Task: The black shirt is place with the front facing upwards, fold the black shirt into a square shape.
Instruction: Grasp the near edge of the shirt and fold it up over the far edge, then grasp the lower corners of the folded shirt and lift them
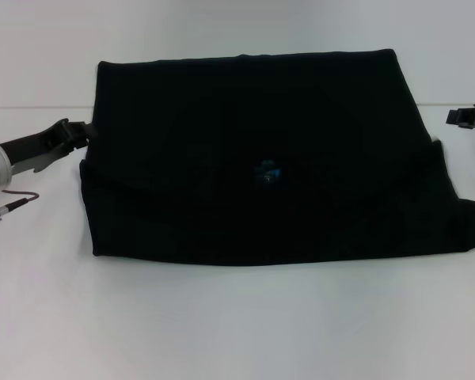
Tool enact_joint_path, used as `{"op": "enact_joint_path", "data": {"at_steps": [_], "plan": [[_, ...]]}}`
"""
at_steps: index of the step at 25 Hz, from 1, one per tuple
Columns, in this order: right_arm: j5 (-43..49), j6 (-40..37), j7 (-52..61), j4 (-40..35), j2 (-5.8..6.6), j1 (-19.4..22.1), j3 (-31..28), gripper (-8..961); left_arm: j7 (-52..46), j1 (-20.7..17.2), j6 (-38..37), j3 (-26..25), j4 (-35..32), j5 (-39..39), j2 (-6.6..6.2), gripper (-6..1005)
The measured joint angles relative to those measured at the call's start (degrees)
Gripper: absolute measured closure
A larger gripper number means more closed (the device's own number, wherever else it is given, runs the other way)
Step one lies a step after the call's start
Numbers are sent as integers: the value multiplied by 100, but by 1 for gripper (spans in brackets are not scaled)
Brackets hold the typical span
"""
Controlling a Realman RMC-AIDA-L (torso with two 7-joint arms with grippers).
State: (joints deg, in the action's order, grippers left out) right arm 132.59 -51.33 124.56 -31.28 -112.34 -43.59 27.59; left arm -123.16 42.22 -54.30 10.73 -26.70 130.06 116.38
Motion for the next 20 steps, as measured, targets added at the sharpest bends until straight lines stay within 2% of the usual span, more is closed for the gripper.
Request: {"op": "enact_joint_path", "data": {"at_steps": [2, 5, 8, 9, 10, 11, 12, 15, 19, 20], "plan": [[-230, -16, -64, -33, 5, 84, -2, 802, 71, -11, -33, 0, 4, -93, 3, 876], [-696, -271, -306, -47, 58, 250, -4, 684, 50, -60, -162, -1, -5, -140, -53, 755], [-1296, -870, -875, -53, 126, 488, -6, 566, -110, -193, -692, 7, 1, -123, -253, 512], [-1495, -1133, -1114, -54, 147, 582, -7, 544, -110, -193, -692, 7, 1, -123, -253, 490], [-1652, -1465, -1390, -55, 161, 677, -7, 522, -219, -277, -948, 31, 8, -101, -350, 468], [-1757, -1783, -1671, -56, 169, 767, -7, 501, -391, -429, -1511, 173, 9, -73, -519, 446], [-1811, -2074, -1942, -55, 173, 842, 0, 479, -447, -490, -1717, 256, 9, -71, -582, 424], [-1744, -2943, -2822, -55, 127, 1061, 59, 413, -707, -702, -2333, 605, -10, -67, -754, 358], [-1600, -3598, -3468, -32, -10, 1314, 101, 326, -863, -878, -2578, 995, -30, 33, -818, 270], [-1590, -3699, -3580, -14, -45, 1372, 115, 220, -864, -893, -2571, 1044, -30, 82, -807, 238]]}}
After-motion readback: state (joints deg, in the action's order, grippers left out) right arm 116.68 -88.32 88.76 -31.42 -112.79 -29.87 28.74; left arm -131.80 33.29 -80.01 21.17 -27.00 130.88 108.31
